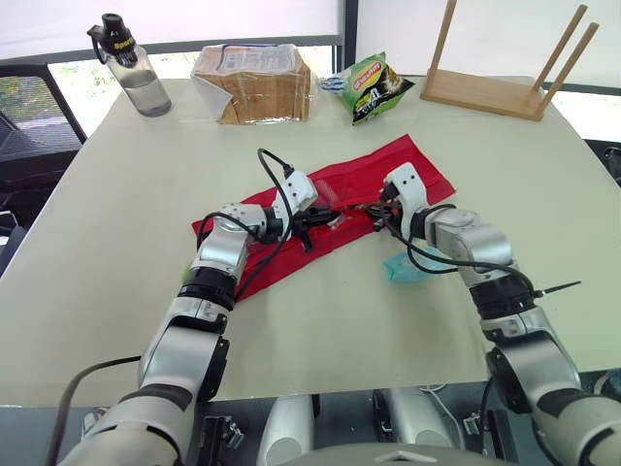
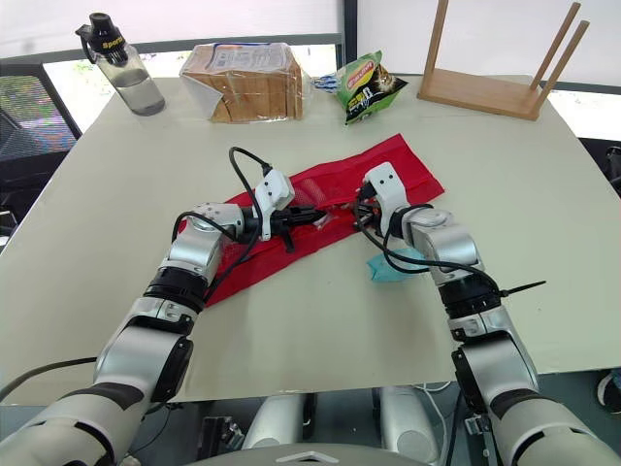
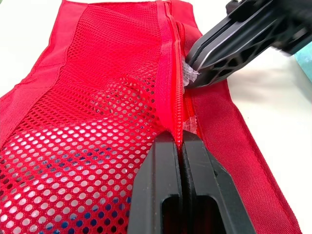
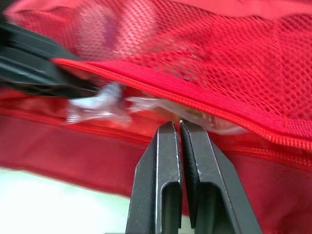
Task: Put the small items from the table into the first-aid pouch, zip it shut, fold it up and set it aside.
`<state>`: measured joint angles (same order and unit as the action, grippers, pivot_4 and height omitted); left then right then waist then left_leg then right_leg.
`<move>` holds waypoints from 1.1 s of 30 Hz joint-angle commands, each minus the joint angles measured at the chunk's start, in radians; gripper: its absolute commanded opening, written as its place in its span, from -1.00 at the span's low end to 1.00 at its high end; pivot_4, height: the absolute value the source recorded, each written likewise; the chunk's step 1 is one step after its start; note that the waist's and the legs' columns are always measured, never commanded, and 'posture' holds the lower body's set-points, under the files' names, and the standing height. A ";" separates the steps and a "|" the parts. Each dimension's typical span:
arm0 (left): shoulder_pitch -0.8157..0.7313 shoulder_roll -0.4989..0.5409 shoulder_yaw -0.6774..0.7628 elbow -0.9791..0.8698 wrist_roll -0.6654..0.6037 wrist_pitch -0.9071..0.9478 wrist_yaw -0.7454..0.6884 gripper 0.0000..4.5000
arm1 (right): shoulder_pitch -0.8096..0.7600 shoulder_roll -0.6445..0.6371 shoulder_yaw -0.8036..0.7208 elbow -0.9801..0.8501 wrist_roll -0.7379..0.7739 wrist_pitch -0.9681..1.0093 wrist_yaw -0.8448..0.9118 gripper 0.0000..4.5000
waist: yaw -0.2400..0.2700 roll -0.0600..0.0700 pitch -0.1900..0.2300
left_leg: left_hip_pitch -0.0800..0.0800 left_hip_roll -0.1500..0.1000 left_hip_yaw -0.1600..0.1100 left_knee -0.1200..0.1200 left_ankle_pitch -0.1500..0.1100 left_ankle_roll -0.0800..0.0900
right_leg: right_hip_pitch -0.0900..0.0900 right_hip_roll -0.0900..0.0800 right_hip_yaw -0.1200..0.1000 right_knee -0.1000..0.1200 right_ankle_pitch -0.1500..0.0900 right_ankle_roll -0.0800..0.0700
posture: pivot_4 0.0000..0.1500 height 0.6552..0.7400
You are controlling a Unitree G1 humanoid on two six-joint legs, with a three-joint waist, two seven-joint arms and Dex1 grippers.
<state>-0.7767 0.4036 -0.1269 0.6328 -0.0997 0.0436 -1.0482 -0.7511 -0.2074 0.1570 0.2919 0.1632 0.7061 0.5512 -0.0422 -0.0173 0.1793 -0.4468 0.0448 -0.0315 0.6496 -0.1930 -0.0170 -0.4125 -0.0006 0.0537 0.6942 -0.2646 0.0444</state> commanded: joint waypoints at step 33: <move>0.032 0.021 -0.025 -0.064 0.011 0.001 -0.046 -1.00 | 0.058 -0.146 0.001 -0.249 0.024 -0.003 0.241 -0.37 | 0.002 0.000 0.000 | 0.000 0.000 0.000 0.000 0.000 0.000 | 0.000 0.000 0.000 0.000 0.000 0.000 | 1.00 1.00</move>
<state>-0.7535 0.4140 -0.1319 0.5950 -0.0992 0.0527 -1.0652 -0.7056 -0.3229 0.1821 0.1957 0.1326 0.6414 0.7443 -0.0402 -0.0170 0.1795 -0.4471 0.0445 -0.0316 0.6496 -0.1930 -0.0170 -0.4124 -0.0010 0.0536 0.6941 -0.2646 0.0444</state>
